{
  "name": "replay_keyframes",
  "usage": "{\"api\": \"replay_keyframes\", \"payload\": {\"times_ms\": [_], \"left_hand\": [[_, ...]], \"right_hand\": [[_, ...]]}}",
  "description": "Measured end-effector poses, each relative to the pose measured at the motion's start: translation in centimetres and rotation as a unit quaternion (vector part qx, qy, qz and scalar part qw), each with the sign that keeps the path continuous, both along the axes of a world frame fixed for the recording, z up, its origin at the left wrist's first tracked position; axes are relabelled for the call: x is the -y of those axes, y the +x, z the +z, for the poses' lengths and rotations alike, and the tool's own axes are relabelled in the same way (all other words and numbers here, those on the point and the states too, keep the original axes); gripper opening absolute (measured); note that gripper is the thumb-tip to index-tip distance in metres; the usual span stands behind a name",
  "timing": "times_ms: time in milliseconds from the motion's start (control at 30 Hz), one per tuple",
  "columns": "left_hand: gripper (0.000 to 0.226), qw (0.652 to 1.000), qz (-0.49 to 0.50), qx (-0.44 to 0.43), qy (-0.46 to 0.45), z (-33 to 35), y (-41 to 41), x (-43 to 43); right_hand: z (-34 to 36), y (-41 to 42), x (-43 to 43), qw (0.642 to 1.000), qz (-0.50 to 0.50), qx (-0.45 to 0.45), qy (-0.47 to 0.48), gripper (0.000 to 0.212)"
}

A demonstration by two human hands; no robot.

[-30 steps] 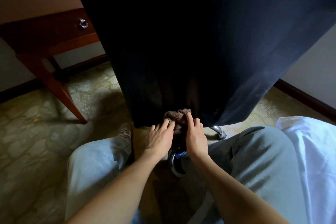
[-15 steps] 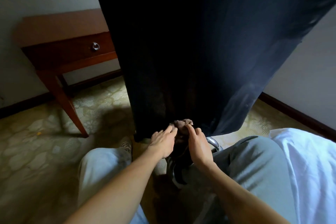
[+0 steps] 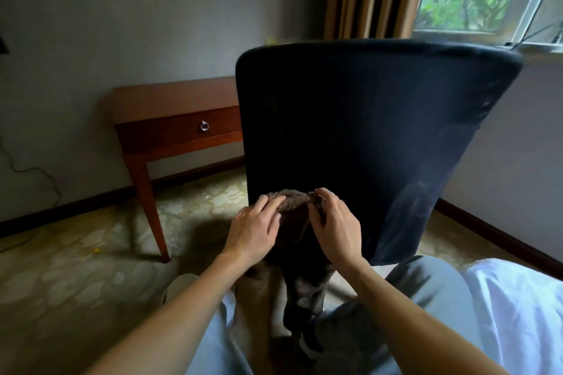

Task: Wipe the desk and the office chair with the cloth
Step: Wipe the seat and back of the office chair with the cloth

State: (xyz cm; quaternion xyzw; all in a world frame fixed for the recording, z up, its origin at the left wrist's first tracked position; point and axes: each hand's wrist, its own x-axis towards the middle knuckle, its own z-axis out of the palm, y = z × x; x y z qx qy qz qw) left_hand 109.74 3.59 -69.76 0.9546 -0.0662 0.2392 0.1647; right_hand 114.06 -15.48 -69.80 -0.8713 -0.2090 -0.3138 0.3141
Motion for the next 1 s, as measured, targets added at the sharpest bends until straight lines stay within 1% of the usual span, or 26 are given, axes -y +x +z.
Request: {"api": "replay_keyframes", "payload": {"times_ms": [133,233,300,400,500,600,833,1000], "left_hand": [[0.034,0.996,0.009,0.085,-0.027,3.8,-0.2,-1.8],[0.028,0.990,0.010,0.129,-0.052,6.7,-0.1,-2.6],[0.025,0.985,0.013,0.160,-0.068,8.6,0.1,-3.1],[0.024,0.977,0.029,0.186,-0.101,10.9,0.6,-3.2],[0.025,0.971,0.037,0.202,-0.122,12.1,1.2,-2.8],[0.026,0.965,0.040,0.229,-0.121,13.4,1.6,-2.3],[0.028,0.942,0.031,0.313,-0.118,15.4,2.6,-1.6],[0.034,0.930,0.025,0.359,-0.073,16.0,3.4,-2.3]], "right_hand": [[4.1,0.0,-2.1,0.998,0.000,0.014,0.058,0.033],[6.7,0.1,-3.6,0.994,0.010,0.038,0.105,0.035],[8.7,0.1,-4.4,0.990,0.028,0.054,0.124,0.033],[11.1,0.3,-5.3,0.987,0.039,0.048,0.150,0.025],[12.6,0.6,-5.6,0.982,0.054,0.035,0.179,0.023],[13.5,1.1,-5.7,0.975,0.076,0.042,0.203,0.022],[15.4,1.6,-6.3,0.969,0.100,0.102,0.200,0.031],[16.4,0.8,-7.7,0.958,0.108,0.094,0.250,0.038]]}}
